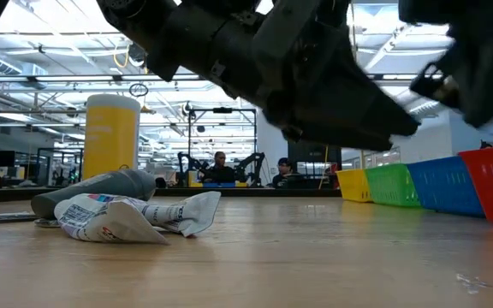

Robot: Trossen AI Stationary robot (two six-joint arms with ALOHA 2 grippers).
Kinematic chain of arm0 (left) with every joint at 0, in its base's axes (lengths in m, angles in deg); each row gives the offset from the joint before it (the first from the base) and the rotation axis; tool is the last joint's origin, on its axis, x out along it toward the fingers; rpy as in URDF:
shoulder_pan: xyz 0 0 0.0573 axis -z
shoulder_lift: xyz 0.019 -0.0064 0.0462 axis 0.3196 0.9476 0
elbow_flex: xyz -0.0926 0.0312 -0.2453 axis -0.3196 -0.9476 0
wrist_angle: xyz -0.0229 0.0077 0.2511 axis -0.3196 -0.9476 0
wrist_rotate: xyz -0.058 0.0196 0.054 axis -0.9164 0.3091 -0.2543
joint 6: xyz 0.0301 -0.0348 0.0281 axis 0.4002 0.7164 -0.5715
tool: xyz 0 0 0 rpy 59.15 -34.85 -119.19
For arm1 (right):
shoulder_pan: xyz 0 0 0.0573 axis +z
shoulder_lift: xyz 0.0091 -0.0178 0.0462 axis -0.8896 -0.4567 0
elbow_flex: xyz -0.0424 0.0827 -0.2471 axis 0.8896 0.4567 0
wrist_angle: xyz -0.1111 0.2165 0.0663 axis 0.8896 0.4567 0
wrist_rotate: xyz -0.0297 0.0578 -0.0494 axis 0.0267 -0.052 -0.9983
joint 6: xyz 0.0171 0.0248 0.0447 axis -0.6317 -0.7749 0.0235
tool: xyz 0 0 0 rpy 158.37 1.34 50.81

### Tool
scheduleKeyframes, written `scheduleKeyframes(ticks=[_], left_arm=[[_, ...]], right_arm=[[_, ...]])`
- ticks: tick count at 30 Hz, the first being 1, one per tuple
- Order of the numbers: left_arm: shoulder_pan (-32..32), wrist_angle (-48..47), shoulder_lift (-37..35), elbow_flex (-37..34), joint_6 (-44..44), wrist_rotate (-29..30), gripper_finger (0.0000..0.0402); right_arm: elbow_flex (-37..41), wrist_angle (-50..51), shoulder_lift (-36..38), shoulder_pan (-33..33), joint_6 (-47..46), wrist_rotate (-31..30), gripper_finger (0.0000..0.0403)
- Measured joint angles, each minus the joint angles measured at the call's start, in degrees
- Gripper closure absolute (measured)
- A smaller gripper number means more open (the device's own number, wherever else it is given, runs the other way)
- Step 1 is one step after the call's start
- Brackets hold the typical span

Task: Pick & Place Travel size toiletries
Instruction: Adjust the red bin

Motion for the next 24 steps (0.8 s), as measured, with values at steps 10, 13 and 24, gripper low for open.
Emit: scheduleKeyframes(ticks=[10, 13, 24], left_arm=[[1.37, -11.39, -4.39, 0.04, -0.36, 8.12, 0.0158], [1.81, -12.15, -4.81, 0.04, -0.44, 10.34, 0.0158], [3.07, -24.47, -9.93, 0.0, -0.98, 19.68, 0.0158]], right_arm=[[-0.02, 5.79, -2.86, 0.29, -3.3, 1.65, 0.0403], [-0.02, 11.17, -1.76, 0.76, -5.6, -0.62, 0.0403], [-1.44, 13.33, 7.79, 3.98, -6.96, -11.68, 0.0403]])
